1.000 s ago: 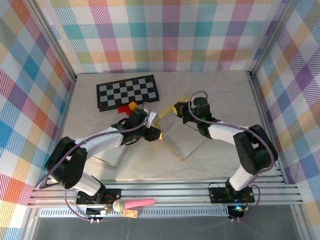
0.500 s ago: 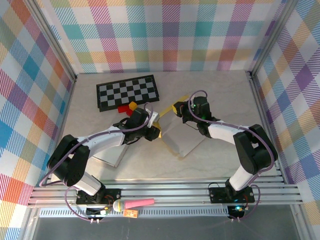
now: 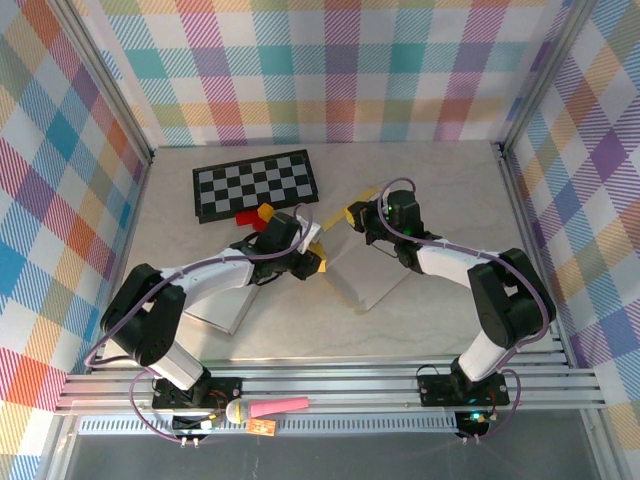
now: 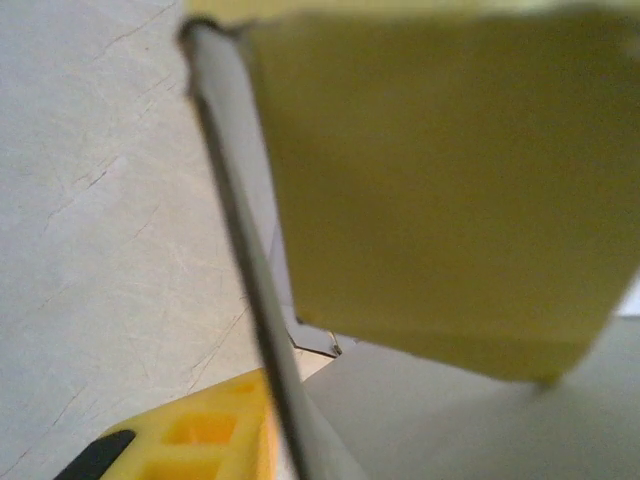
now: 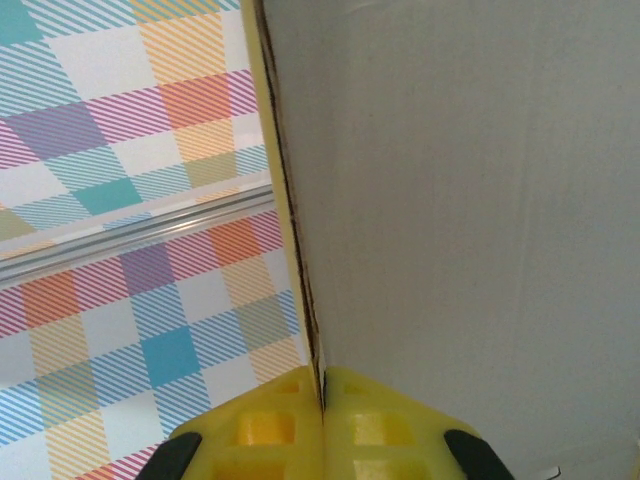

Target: Fold the paper box

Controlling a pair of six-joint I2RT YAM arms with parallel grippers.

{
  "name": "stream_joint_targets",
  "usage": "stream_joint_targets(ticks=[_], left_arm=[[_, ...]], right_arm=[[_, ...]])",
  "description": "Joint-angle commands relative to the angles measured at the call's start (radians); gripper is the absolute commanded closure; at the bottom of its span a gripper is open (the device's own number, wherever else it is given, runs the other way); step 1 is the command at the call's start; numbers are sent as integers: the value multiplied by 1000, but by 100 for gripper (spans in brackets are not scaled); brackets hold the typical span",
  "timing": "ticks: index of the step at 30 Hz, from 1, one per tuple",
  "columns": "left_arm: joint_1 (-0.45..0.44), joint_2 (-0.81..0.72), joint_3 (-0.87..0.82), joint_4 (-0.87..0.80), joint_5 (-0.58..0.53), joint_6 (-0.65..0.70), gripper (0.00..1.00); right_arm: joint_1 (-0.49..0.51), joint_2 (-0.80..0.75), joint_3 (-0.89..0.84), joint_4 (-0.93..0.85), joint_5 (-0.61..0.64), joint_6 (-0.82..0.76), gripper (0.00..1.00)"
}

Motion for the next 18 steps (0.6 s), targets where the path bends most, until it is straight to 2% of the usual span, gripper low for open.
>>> stream_joint_targets(ticks=[1,9,18], left_arm=[[-4,21,26,51,-5,0,72],[-23,48,6,116,-66,-62,72],[-42,61,1,158,-116,-108,71]], right_arm=[[8,-7,6,-9,-18,6,100],[20,5,-68,177,41,-25,100],[19,65,-120,295,26,-74,100]])
